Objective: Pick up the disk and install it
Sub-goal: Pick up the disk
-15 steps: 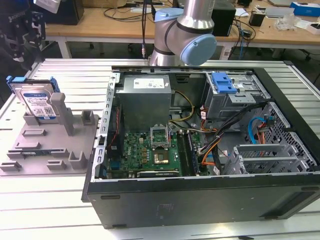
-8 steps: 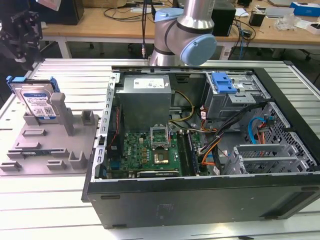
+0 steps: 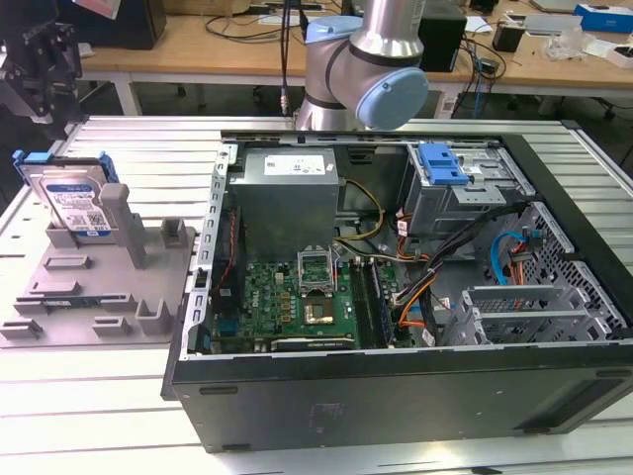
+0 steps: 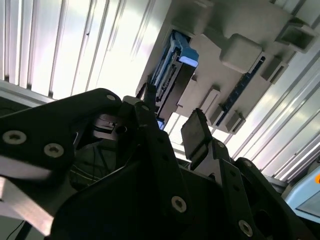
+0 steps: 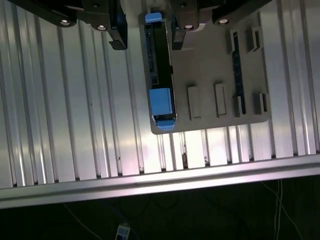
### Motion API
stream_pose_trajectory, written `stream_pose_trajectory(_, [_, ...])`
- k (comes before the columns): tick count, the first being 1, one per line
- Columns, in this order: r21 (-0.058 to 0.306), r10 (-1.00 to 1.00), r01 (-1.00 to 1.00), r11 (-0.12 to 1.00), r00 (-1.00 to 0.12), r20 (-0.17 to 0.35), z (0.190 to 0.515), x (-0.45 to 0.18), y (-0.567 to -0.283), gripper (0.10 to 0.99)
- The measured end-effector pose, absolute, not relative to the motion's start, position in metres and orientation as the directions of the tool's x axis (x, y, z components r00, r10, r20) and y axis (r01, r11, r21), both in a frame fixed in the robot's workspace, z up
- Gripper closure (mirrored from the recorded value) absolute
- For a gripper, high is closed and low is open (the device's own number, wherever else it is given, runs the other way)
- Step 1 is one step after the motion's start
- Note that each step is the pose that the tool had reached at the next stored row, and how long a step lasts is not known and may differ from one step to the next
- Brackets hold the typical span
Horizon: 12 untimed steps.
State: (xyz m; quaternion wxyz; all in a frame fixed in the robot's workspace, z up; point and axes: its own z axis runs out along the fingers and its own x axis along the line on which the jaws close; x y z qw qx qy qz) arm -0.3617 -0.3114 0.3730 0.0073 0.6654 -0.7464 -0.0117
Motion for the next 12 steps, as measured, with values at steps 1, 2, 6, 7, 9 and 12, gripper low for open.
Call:
stream_pose_trajectory(1, [0.018, -0.994, -0.993, 0.113, -0.113, -0.003, 0.373, -0.362, -0.311, 0.604])
stream_pose_trajectory(2, [0.014, -0.994, -0.994, 0.112, -0.112, -0.001, 0.373, -0.363, -0.311, 0.604])
stream_pose_trajectory(6, [0.014, -0.994, -0.994, 0.109, -0.109, -0.001, 0.373, -0.363, -0.311, 0.604])
stream_pose_trajectory(7, [0.014, -0.994, -0.994, 0.110, -0.110, -0.001, 0.373, -0.364, -0.311, 0.604])
stream_pose_trajectory(9, [0.014, -0.994, -0.994, 0.109, -0.109, -0.001, 0.372, -0.374, -0.311, 0.604])
stream_pose_trajectory(12, [0.014, -0.994, -0.994, 0.109, -0.109, -0.001, 0.372, -0.386, -0.311, 0.604])
